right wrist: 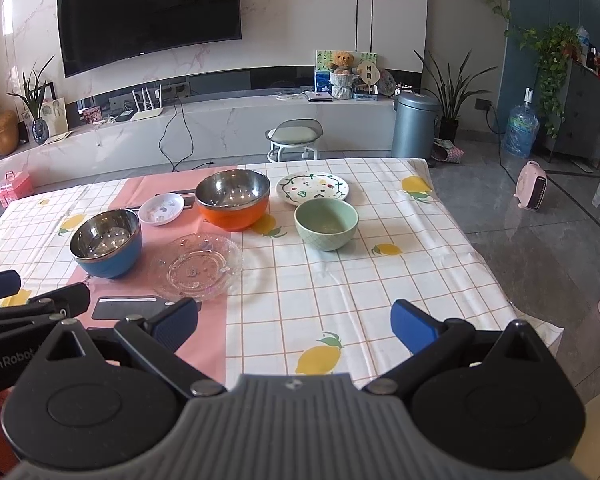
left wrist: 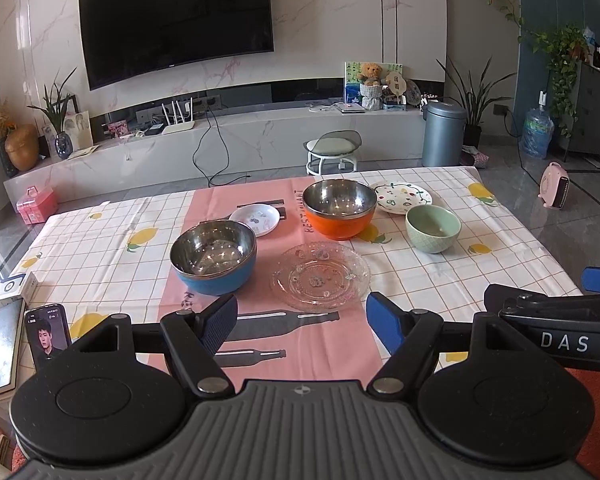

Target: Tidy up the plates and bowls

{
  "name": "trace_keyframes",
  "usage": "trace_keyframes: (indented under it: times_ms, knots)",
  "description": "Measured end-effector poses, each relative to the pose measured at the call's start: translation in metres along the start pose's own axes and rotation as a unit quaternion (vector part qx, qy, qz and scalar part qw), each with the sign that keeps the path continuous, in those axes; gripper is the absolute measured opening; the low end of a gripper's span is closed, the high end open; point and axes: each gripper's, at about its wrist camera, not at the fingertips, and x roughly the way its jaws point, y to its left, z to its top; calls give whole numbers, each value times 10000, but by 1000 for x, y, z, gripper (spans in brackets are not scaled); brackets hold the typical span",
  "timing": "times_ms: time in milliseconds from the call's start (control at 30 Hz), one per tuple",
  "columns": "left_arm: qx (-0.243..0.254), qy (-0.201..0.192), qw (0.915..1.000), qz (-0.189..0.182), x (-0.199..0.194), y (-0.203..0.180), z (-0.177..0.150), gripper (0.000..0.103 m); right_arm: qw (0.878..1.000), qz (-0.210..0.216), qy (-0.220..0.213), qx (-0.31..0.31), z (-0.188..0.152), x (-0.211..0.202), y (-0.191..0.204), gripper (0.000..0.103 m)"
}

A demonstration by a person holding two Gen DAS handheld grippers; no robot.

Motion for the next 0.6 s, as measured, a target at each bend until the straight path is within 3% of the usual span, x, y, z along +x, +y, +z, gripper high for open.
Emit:
trace_keyframes:
  times_ms: [600]
  knots:
    - [-36, 12, 10000, -23, -4, -1, 2, 86, 10000, 2, 2, -3, 0, 1, 1, 100]
